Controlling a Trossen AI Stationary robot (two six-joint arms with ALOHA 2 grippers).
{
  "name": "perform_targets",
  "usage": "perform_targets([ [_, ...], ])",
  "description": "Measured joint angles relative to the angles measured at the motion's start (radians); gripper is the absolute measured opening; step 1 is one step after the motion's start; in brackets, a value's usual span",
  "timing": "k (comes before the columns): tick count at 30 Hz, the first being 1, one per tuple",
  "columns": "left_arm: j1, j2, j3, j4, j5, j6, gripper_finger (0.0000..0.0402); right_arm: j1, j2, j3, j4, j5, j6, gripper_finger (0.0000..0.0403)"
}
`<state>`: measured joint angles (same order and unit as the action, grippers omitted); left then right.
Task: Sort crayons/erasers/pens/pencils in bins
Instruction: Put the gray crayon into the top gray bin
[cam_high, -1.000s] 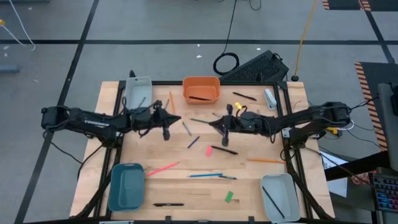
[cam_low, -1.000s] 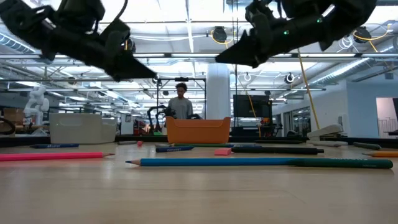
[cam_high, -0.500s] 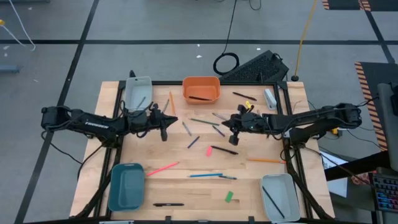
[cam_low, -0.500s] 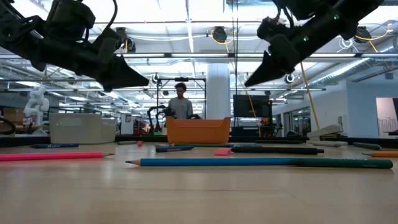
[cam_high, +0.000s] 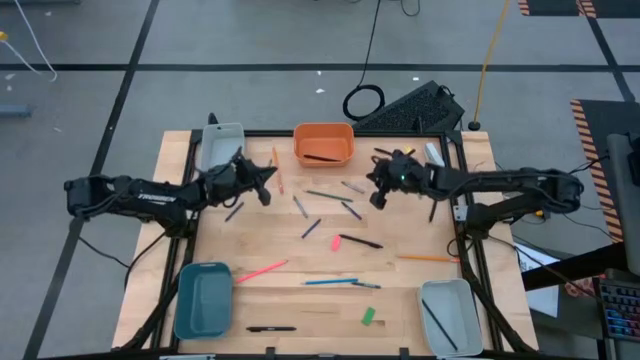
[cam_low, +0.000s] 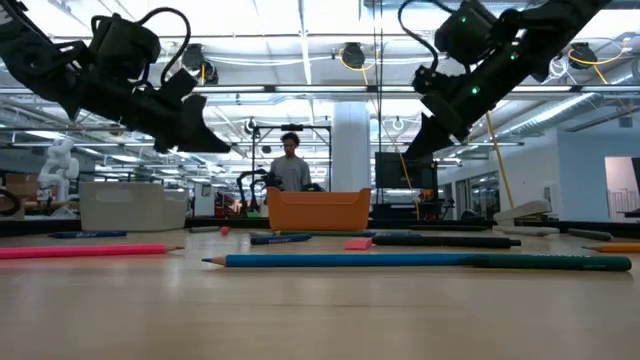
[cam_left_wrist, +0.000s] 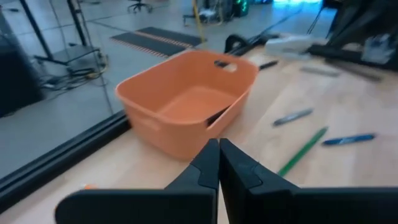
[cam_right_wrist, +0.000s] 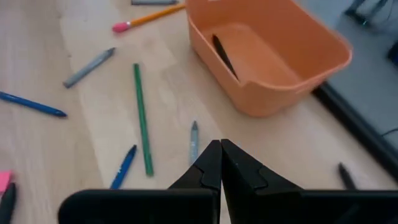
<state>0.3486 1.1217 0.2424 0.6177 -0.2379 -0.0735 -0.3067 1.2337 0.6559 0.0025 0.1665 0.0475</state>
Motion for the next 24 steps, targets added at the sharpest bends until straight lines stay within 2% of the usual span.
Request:
perform_targets([
  [3, 0.026, 0.0, 0.0, -0.023, 0.0, 0.011, 0.0003, -0.043, 0.011, 0.0, -0.003, -0.061, 0.018, 0.0],
  [9, 0.046, 0.0, 0.0, -0.017, -0.002, -0.019, 0.0017, -0.086, 0.026, 0.0, -0.005, -0.067, 0.051, 0.0],
  [14, 0.046, 0.0, 0.0, -0.005, -0.005, -0.036, 0.0014, -0.086, 0.021, 0.0, -0.006, -0.07, 0.067, 0.0],
  [18, 0.046, 0.0, 0.0, -0.022, -0.004, -0.093, 0.0003, -0.085, 0.021, 0.0, -0.007, -0.134, 0.145, 0.0],
  [24, 0.046, 0.0, 0.0, -0.068, 0.009, -0.108, 0.001, -0.05, 0.026, 0.0, 0.025, -0.142, 0.203, 0.0],
])
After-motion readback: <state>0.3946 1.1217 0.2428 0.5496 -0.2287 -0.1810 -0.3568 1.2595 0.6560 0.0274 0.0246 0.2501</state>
